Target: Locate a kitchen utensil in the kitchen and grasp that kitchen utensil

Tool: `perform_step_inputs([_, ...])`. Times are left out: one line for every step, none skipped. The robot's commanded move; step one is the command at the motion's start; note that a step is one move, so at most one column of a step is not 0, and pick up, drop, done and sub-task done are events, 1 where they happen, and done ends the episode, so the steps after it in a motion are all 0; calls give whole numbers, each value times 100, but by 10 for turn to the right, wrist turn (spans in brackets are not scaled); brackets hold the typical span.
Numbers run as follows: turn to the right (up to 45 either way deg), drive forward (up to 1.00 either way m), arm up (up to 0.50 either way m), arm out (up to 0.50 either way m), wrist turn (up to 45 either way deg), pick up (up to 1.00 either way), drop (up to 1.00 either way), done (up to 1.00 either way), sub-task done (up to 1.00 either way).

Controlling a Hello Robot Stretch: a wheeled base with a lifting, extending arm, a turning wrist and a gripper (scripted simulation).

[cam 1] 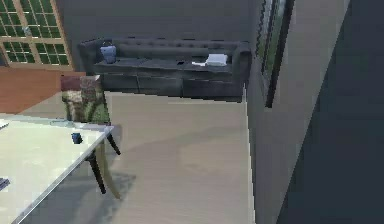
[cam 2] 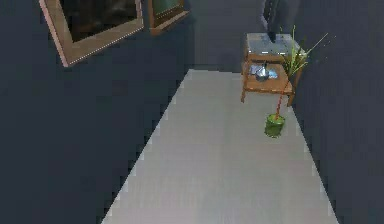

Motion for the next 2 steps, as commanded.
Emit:
perform_step_inputs([0, 100, 0, 0, 0, 0, 0, 0, 0])
perform_step_inputs([0, 40, 0, 0, 0, 0, 0, 0, 0])
